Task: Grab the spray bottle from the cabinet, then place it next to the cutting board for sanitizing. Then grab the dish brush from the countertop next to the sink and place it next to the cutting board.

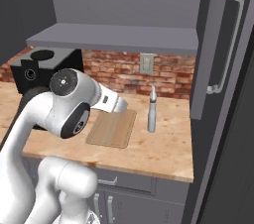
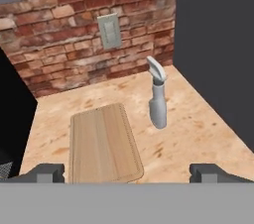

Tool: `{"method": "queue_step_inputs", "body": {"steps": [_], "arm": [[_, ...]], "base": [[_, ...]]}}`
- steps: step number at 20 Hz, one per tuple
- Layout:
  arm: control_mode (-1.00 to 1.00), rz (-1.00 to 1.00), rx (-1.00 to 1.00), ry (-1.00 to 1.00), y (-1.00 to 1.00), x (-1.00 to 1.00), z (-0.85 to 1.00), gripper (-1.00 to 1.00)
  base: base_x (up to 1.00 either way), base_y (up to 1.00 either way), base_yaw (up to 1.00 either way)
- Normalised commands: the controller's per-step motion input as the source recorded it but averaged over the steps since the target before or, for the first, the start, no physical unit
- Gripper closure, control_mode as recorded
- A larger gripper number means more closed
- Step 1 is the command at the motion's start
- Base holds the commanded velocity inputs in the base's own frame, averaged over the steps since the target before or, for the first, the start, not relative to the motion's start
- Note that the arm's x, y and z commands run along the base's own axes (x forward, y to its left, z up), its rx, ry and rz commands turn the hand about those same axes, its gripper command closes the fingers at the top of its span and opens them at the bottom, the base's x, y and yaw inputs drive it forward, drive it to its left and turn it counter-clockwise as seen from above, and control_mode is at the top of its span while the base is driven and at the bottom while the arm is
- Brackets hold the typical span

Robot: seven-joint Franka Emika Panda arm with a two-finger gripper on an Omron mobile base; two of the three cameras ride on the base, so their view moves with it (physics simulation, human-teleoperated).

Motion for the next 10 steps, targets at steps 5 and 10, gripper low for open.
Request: {"method": "queue_step_inputs", "body": {"steps": [5,10], "arm": [[-1.0,0.14,-0.04,0.0,0.41,-0.25,0.0,-1.0],[-1.0,0.06,-0.12,0.0,0.47,-0.4,0.0,-1.0]], "base": [[0.0,0.0,0.0],[0.0,0.0,0.0]]}}
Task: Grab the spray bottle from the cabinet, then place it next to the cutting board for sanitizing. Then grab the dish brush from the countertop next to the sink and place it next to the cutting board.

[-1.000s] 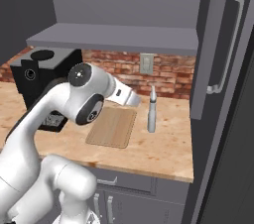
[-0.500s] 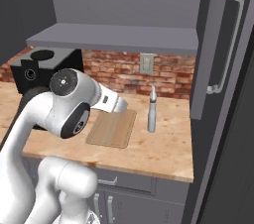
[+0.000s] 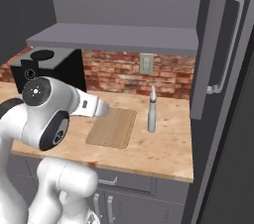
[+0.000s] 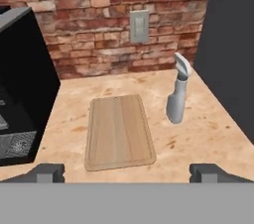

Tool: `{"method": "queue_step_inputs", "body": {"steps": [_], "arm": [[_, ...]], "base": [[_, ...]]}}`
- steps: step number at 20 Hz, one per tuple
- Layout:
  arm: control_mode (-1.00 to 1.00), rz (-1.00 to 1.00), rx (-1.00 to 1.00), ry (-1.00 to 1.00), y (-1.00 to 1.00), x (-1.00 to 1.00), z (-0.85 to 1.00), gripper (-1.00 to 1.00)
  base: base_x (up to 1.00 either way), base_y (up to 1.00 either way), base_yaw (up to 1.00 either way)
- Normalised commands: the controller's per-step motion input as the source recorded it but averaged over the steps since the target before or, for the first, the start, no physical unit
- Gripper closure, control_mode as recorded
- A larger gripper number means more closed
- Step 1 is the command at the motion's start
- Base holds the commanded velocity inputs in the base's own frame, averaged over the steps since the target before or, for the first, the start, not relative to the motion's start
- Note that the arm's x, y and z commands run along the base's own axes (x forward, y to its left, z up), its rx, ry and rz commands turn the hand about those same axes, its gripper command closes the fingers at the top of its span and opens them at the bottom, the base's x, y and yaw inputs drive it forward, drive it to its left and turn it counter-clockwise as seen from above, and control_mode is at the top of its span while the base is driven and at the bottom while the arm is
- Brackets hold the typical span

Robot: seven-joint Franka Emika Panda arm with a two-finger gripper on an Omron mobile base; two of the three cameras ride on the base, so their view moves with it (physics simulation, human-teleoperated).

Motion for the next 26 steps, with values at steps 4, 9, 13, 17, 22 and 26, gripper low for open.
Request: {"method": "queue_step_inputs", "body": {"steps": [4,9,13,17,22,26], "arm": [[-1.0,0.03,-0.11,-0.01,0.46,-0.52,0.0,-1.0],[-1.0,0.05,-0.08,-0.13,0.49,-0.66,0.02,-1.0],[1.0,0.04,-0.02,-0.07,0.16,-0.45,0.04,-1.0],[1.0,0.0,0.0,0.0,0.0,0.0,0.0,-1.0],[1.0,0.0,0.0,0.0,0.0,0.0,0.0,-1.0],[1.0,0.0,0.0,0.0,0.0,0.0,0.0,-1.0]], "base": [[0.0,0.0,0.0],[0.0,0.0,0.0],[-0.5,0.03,0.03],[-1.0,0.05,0.08],[-1.0,0.43,0.14],[-0.67,0.87,0.28]]}}
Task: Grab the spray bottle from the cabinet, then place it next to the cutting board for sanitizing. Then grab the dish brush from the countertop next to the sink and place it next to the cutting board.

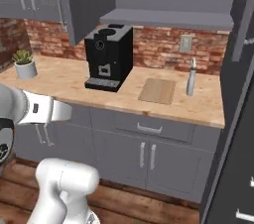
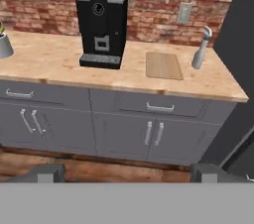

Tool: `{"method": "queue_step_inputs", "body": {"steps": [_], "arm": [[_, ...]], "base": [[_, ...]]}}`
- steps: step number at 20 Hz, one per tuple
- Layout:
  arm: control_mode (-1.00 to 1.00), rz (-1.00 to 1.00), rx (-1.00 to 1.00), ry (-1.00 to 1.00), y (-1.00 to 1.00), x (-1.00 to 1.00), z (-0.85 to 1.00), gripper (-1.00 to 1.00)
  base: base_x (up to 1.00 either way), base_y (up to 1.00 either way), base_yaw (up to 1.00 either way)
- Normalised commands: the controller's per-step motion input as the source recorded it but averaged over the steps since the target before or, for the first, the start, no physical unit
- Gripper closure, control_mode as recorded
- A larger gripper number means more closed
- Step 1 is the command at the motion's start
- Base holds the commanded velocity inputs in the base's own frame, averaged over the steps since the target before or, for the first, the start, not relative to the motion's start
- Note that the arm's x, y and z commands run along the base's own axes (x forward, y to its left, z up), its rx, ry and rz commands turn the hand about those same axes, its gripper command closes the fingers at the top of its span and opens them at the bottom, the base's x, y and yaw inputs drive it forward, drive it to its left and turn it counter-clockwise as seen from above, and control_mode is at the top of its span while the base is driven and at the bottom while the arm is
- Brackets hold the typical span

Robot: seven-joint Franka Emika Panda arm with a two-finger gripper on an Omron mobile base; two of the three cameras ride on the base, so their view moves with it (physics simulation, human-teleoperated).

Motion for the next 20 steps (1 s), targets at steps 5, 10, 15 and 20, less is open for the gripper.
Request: {"method": "queue_step_inputs", "body": {"steps": [5,10,15,20], "arm": [[1.0,0.0,0.0,0.0,0.0,0.0,0.0,-1.0],[1.0,0.0,0.0,0.0,0.0,0.0,0.0,-1.0],[1.0,0.0,0.0,0.0,0.0,0.0,0.0,-1.0],[1.0,0.0,0.0,0.0,0.0,0.0,0.0,-1.0]], "base": [[-0.14,0.74,0.65],[-0.05,0.17,0.84],[-0.14,0.04,0.98],[0.0,0.0,1.0]]}}
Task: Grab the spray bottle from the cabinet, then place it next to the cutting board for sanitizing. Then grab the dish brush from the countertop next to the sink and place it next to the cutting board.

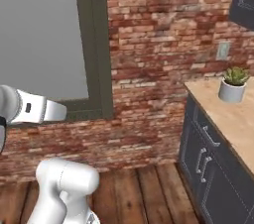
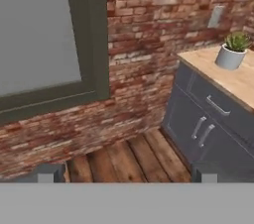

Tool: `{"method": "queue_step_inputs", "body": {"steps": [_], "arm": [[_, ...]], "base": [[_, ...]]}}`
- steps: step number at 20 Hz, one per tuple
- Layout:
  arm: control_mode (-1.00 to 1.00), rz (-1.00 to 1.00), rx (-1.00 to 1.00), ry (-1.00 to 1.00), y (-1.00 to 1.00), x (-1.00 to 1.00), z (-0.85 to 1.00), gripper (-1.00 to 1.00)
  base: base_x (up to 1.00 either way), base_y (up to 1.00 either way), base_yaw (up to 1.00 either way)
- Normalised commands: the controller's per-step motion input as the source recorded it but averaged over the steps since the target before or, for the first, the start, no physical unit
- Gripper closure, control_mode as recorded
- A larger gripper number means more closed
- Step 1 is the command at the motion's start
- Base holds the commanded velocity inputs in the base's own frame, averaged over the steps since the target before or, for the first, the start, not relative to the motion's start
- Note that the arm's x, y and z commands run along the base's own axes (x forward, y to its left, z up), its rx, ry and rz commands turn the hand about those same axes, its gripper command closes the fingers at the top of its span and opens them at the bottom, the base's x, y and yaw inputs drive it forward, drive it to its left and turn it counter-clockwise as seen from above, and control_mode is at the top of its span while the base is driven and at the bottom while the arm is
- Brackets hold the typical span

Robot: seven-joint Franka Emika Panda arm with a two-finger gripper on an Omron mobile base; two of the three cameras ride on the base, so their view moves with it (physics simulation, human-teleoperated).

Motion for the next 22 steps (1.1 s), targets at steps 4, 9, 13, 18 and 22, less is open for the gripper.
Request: {"method": "queue_step_inputs", "body": {"steps": [4,9,13,18,22], "arm": [[1.0,0.0,0.0,0.0,0.0,0.0,0.0,-1.0],[1.0,0.0,0.0,0.0,0.0,0.0,0.0,-1.0],[1.0,0.0,0.0,0.0,0.0,0.0,0.0,-1.0],[1.0,0.0,0.0,0.0,0.0,0.0,0.0,-1.0],[1.0,0.0,0.0,0.0,0.0,0.0,0.0,-1.0]], "base": [[0.0,0.0,1.0],[0.0,0.0,1.0],[0.0,0.0,1.0],[0.0,0.0,1.0],[0.0,0.0,1.0]]}}
